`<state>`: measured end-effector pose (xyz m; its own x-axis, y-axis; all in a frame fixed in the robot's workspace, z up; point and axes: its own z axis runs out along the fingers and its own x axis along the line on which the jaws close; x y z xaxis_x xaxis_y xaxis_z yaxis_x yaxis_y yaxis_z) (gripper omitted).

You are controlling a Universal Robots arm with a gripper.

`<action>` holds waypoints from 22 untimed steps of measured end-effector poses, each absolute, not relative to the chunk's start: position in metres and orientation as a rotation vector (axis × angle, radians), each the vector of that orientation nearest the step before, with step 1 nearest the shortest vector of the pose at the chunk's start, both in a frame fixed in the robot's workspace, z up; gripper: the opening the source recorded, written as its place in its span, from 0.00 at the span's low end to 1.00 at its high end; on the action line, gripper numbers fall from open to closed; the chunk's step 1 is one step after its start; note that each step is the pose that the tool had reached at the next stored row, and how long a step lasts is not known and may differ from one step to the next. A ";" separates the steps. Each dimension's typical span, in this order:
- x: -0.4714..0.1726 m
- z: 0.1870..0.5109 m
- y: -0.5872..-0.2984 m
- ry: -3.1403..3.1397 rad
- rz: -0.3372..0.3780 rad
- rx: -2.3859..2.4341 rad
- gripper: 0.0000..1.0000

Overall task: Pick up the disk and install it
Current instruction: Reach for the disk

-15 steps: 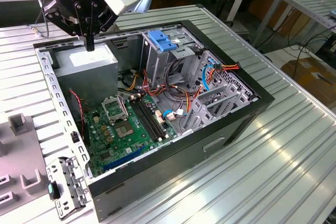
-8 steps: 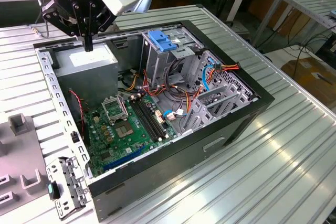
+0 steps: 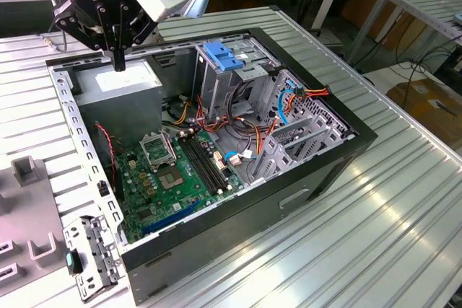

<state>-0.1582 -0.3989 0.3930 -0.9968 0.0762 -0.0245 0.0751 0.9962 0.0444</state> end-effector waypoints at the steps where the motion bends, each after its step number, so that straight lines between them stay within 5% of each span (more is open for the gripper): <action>1: -0.159 0.393 -0.399 3.112 0.068 0.118 0.11; 22: -0.170 0.393 -0.399 3.112 0.068 0.118 0.11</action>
